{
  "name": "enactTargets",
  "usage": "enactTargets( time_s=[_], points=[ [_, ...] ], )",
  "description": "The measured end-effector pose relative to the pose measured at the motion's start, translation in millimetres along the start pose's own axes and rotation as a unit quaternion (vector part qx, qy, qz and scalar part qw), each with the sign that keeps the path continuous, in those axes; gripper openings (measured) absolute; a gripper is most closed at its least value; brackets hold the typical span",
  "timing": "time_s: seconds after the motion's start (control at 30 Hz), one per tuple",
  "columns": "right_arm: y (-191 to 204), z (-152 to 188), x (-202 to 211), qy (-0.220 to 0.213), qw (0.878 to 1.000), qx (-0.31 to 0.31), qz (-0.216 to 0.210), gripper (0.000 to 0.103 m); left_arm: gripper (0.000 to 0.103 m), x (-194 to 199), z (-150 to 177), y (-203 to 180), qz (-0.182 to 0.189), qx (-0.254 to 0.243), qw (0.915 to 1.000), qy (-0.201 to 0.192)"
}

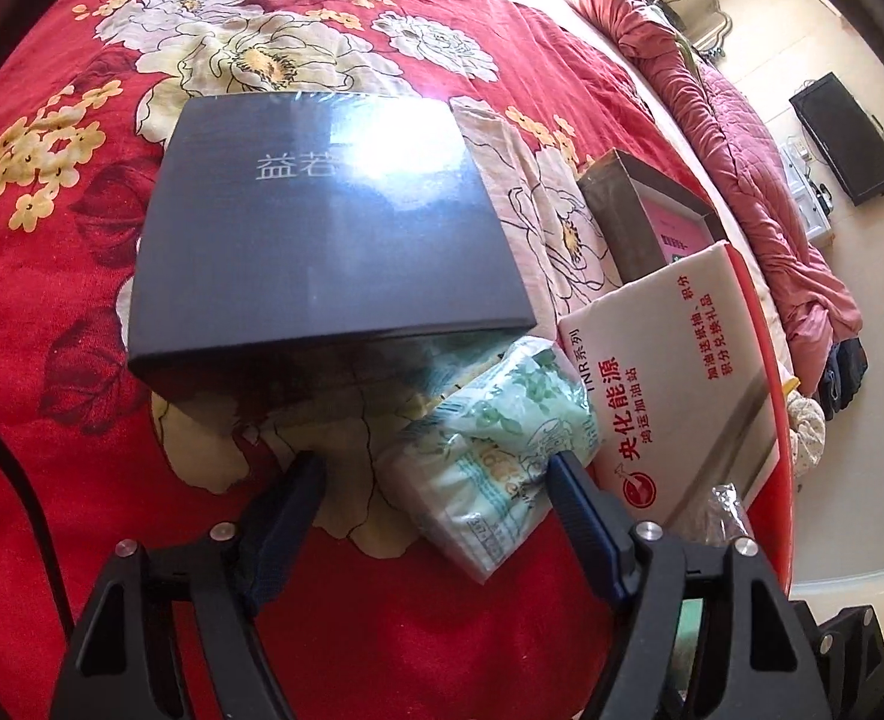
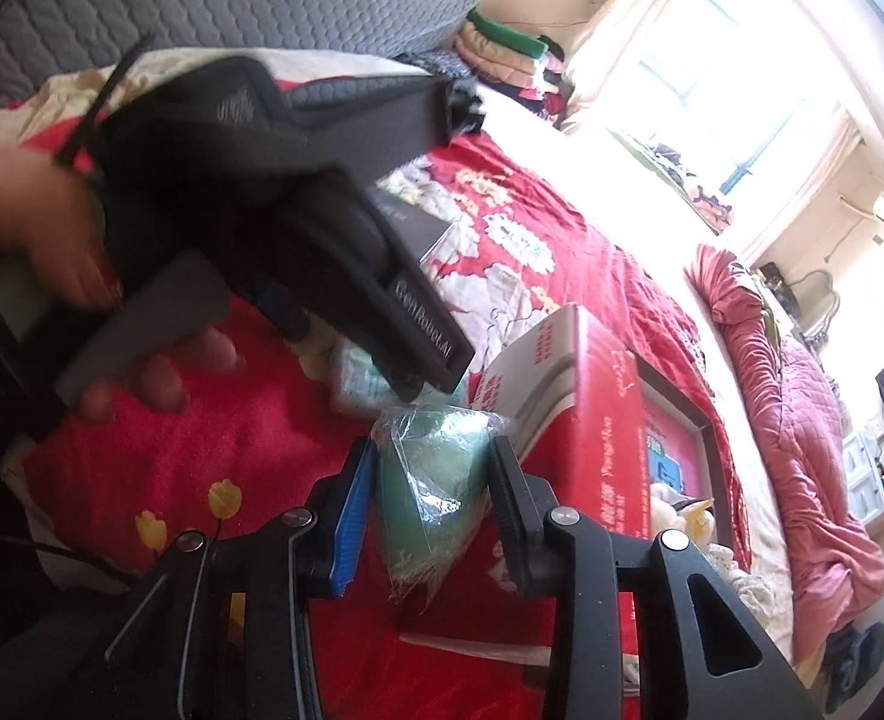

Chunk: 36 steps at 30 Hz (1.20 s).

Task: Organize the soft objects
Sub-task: 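Grasp the green plastic bag with the right tool while the left tool grasps the pale green pack, then carry the pale green pack with the left tool while the right tool carries the green bag to the tray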

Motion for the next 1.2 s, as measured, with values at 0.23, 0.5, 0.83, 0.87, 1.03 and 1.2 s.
enactTargets(
  time_s=[0.23,0.5,0.83,0.87,1.03,1.2],
  points=[
    [-8.3,-6.9,5.7,-0.009,1.0,-0.004,0.006,0.038,0.032,-2.9,2.5,8.0,0.067,0.059,0.996,-0.008],
    [-11.8,-13.9,36.6,-0.033,0.999,-0.038,0.011,0.039,0.028,21.0,12.1,0.5,0.058,0.041,0.9971,-0.028],
    [-42.0,-24.6,78.0,-0.072,0.99,-0.123,0.015,0.039,0.028,90.9,33.3,-16.2,0.018,-0.006,0.9962,-0.085],
    [-46.4,-24.2,81.1,-0.073,0.989,-0.131,0.015,0.039,0.028,97.6,35.3,-20.9,0.011,-0.016,0.9957,-0.091],
    [-66.2,-19.7,101.2,-0.083,0.982,-0.166,0.03,0.038,0.028,121.5,43.5,-45.4,0.01,-0.044,0.9931,-0.108],
    [-90.8,-9.7,117.0,-0.092,0.975,-0.196,0.049,0.038,0.028,138.9,44.0,-76.6,0.014,-0.072,0.9896,-0.124]
  ],
)
Point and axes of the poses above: each gripper's, at about its wrist camera, not at the fingertips, and x roughly against the way its jaws point, y to its left, z to its underside, the point moved 2 cm from there along -x, roughly the way its jaws point
